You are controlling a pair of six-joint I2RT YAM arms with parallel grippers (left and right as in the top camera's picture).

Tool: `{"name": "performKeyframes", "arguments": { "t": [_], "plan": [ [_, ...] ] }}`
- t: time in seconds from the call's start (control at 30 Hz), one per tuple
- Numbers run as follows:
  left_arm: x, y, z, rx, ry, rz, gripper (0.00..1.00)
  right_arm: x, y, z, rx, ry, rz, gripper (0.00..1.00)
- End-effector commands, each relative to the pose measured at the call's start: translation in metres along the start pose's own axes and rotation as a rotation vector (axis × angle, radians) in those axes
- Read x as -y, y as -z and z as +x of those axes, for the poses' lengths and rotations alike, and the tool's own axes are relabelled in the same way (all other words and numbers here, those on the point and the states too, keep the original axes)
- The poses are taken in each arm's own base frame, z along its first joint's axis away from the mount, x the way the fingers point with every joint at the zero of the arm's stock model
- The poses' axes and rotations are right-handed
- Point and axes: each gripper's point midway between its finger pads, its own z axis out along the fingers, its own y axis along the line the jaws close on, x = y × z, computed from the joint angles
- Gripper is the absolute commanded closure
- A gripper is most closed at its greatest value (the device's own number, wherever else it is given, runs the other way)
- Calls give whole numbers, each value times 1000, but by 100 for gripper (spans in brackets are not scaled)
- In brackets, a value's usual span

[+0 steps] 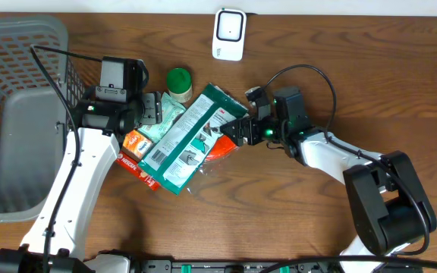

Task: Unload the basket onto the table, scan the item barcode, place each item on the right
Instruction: 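Move the right gripper to the gloves bag's right edge and grasp, then lift and tilt the gloves bag with the right gripper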

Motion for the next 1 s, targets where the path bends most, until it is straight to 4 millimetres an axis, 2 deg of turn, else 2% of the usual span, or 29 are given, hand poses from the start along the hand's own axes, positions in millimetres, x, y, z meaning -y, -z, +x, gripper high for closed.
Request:
{"name": "performKeyframes", "arguments": {
  "t": [0.0, 0.27, 0.57, 0.73, 0.97],
  "plan": [
    [-8, -1, 5, -11, 8, -46, 25, -2, -4, -11, 22, 15, 24, 10],
    [-13, -1, 4, -8, 8, -76, 25, 7, -4, -14, 39, 17, 83, 11],
    [-14, -1, 4, -7, 8, -80, 26, 22, -22, 7, -20, -52, 74, 12],
    [-17, -1, 5, -12, 7, -99, 25, 16, -36, 10, -34, -75, 4, 12],
    [-17, -1, 6, -14, 6, -99, 25, -7, -39, -12, -13, -31, -70, 12]
  ]
}}
